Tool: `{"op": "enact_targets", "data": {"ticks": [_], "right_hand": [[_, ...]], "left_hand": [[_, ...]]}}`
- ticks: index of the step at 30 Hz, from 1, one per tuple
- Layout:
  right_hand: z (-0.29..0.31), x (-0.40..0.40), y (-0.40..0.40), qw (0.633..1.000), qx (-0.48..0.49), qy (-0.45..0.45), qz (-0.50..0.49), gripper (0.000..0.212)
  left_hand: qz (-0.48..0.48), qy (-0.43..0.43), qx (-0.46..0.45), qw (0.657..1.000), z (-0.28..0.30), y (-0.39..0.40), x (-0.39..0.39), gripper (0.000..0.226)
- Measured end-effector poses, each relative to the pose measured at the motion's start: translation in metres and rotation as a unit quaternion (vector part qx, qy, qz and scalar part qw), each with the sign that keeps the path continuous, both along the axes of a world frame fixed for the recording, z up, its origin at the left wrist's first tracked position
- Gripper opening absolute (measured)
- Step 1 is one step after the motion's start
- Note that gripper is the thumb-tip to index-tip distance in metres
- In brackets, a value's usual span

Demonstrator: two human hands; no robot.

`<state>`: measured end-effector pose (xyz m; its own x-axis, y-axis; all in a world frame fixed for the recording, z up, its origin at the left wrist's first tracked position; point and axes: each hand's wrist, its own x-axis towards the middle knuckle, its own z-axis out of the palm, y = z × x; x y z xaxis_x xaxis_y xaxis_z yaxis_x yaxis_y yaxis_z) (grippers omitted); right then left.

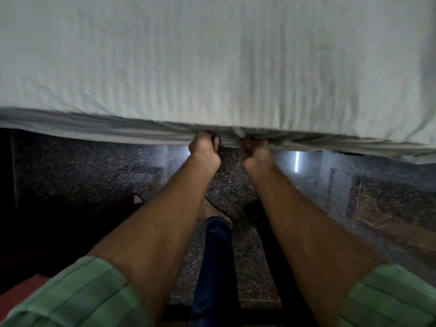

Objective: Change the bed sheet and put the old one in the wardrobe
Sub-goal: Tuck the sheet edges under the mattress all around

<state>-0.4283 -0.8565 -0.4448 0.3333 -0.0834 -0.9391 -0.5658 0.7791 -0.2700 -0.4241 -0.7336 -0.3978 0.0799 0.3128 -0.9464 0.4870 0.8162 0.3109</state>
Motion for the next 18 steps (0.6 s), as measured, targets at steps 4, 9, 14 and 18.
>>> {"op": "enact_targets", "data": {"ticks": [4, 9, 14, 18], "right_hand": [[0.021, 0.016, 0.004, 0.991, 0.060, -0.011, -0.116, 0.045], [0.028, 0.029, 0.004, 0.976, 0.126, -0.010, -0.178, 0.091], [0.017, 0.035, 0.001, 0.964, 0.172, -0.007, -0.202, 0.104], [0.021, 0.031, 0.000, 0.959, 0.186, -0.022, -0.213, 0.093]], "left_hand": [[0.074, -0.040, -0.051, 0.995, 0.008, -0.017, 0.001, 0.030], [0.072, -0.084, -0.046, 0.993, -0.008, -0.017, 0.002, 0.038], [0.166, -0.150, -0.124, 0.967, -0.014, -0.019, -0.001, 0.072], [0.150, -0.154, -0.119, 0.969, -0.022, -0.011, -0.001, 0.067]]}}
